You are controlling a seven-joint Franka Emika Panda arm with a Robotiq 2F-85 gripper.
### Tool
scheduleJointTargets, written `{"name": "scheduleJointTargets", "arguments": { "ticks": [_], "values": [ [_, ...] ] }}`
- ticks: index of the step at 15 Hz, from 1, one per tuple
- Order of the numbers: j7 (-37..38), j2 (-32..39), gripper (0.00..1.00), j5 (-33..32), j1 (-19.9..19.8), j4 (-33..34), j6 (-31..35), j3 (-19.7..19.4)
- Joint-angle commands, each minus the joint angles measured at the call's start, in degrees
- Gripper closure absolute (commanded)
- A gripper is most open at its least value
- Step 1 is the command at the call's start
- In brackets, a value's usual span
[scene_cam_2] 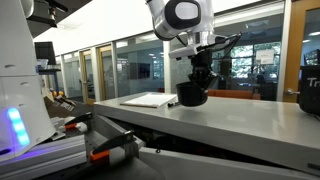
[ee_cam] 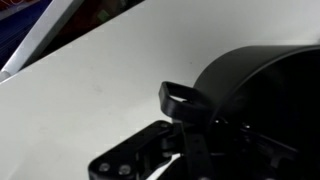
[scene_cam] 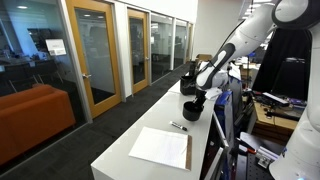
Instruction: Move the black cup to the right
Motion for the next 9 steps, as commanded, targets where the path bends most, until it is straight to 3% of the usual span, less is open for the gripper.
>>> {"name": "scheduleJointTargets", "arguments": {
  "ticks": [1, 6, 7, 9],
  "values": [
    [-3.1, 1.7, 0.99, 2.5, -1.7, 0.7, 1.1, 1.2],
    [-3.3, 4.9, 0.99, 2.6, -2.3, 0.8, 1.5, 1.9],
    [-3.2, 4.6, 0.78, 2.6, -2.2, 1.0, 1.1, 1.8],
    [-3.4, 4.8, 0.64, 2.4, -2.2, 1.0, 1.0, 1.9]
  ]
}}
